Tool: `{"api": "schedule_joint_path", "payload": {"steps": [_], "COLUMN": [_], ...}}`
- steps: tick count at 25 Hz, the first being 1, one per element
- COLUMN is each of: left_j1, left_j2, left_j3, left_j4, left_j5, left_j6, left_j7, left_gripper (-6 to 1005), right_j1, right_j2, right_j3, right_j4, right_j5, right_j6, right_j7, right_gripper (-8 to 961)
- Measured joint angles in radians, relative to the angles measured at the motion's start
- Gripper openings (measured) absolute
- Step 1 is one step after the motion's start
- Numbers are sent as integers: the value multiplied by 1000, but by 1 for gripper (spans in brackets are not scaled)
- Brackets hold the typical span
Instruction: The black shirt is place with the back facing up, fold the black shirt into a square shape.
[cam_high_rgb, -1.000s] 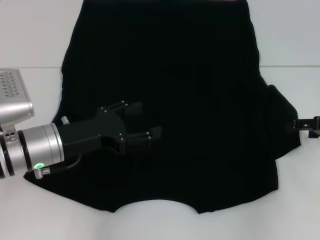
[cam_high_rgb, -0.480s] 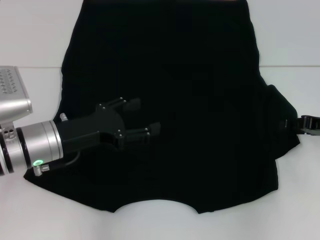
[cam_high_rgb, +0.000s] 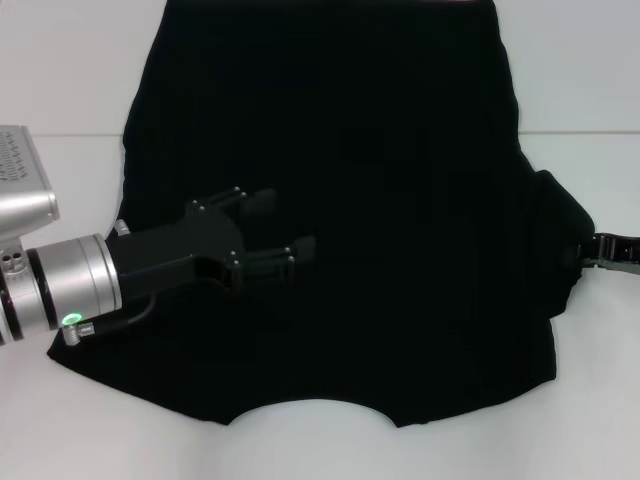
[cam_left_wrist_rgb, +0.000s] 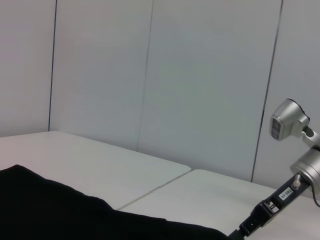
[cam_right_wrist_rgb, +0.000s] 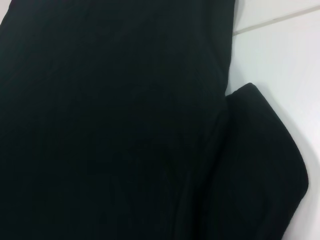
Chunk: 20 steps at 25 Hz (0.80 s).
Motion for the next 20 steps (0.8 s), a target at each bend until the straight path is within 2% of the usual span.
{"api": "schedule_joint_path", "payload": {"steps": [5, 8, 20], "left_j1": [0, 0, -2], "left_j2": [0, 0, 0], "left_j3": [-2, -3, -3], "left_j4": [0, -2, -3], "left_j5": [-2, -3, -4], "left_j6": [0, -1, -2], "left_j7": [1, 2, 0], "left_gripper": [891, 891, 890], "right_j1": [-4, -7, -30], "right_j2": [-1, -3, -8], "right_j3": [0, 0, 25], "right_j4": [0, 0, -9], "right_j5": [0, 0, 6], "right_j6": [1, 3, 46], "right_j7": [0, 0, -5], "right_gripper": [249, 16, 2]}}
